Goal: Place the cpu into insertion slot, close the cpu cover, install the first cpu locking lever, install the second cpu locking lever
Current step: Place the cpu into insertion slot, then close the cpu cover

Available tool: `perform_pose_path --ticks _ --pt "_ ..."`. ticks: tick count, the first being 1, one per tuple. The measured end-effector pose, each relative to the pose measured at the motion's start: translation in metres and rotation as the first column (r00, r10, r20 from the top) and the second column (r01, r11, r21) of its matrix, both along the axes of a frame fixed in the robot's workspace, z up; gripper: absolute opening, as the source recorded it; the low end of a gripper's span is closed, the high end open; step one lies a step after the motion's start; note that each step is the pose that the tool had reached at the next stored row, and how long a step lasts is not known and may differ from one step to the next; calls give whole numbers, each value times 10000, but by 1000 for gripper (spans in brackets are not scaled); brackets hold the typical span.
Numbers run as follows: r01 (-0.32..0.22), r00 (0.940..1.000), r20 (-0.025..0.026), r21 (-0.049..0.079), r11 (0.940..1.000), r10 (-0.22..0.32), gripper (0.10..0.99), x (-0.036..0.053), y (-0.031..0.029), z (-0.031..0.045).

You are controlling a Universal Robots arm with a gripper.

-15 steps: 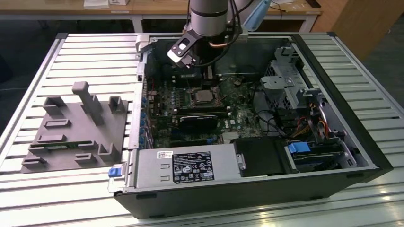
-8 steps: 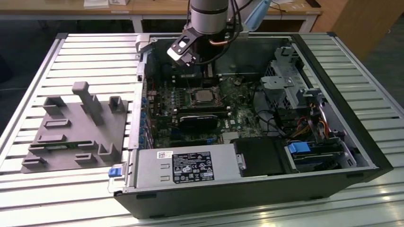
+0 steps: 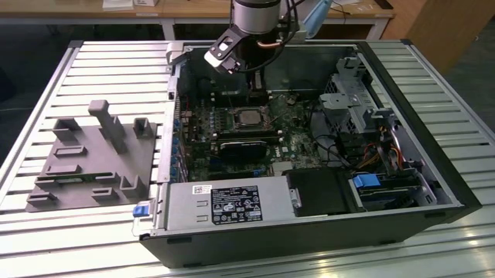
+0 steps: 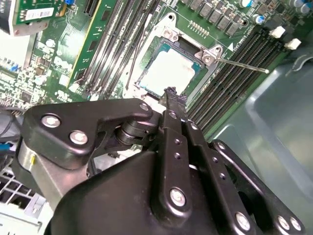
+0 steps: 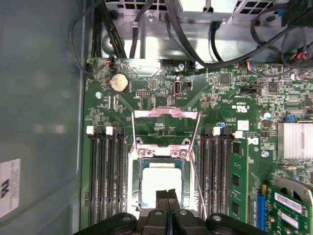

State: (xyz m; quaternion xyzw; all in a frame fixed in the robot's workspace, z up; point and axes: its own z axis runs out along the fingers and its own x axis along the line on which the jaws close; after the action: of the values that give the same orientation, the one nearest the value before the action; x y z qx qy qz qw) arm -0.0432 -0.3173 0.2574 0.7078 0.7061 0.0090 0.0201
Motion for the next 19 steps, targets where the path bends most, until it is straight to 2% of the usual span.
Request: perform_pose_path --ticks 5,19 --pt "0 10000 9 0 10000 0 102 0 0 90" --pt "0 10000 9 0 10000 0 102 28 1 99"
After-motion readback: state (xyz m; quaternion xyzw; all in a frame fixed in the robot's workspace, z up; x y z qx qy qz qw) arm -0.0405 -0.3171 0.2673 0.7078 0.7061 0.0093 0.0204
